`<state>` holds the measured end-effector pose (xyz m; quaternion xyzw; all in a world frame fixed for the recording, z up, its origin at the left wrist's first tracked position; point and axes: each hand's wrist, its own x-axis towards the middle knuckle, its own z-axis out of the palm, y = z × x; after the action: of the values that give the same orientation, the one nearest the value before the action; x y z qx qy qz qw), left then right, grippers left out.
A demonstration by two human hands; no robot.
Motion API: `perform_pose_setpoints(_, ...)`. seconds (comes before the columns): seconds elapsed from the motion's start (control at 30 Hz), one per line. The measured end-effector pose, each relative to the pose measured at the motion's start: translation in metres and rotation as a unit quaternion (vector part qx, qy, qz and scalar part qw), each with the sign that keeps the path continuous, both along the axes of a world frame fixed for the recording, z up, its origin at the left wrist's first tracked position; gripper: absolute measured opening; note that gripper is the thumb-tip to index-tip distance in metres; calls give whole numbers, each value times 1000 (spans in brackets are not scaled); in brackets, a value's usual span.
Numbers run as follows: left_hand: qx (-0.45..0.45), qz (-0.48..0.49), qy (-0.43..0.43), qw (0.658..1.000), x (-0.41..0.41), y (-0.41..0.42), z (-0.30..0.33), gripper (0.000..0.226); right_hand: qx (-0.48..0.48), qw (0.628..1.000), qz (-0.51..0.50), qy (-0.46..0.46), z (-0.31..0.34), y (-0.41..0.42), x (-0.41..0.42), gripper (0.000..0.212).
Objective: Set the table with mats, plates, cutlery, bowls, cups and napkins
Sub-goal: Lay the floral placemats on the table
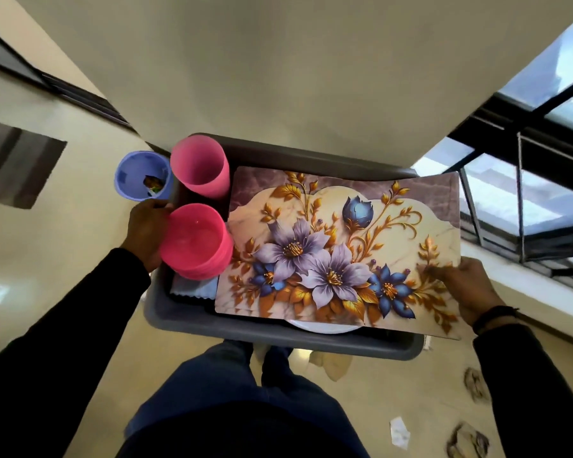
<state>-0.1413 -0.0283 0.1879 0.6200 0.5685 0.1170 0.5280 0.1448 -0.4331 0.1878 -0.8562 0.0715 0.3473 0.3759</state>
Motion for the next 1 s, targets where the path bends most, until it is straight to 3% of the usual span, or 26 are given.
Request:
perform_pose_setpoints(0.2, -47, 151, -33, 987, -59, -5, 24, 21, 26, 995, 97, 7, 22, 50, 5, 15)
perform_pose_setpoints(0.33, -52, 227, -55, 971, -101, -6, 29, 9, 36, 987, 157, -3, 35, 98, 2, 13)
perform_pose_setpoints(0.53, -35, 322, -66, 944, -162, -3, 32, 19, 27, 968, 249, -9, 44, 174, -11, 15)
perform_pose_setpoints(1.0, -34, 484, -76, 871, -320, 17, 29, 23, 28, 922, 385, -16, 56, 336, -128, 16)
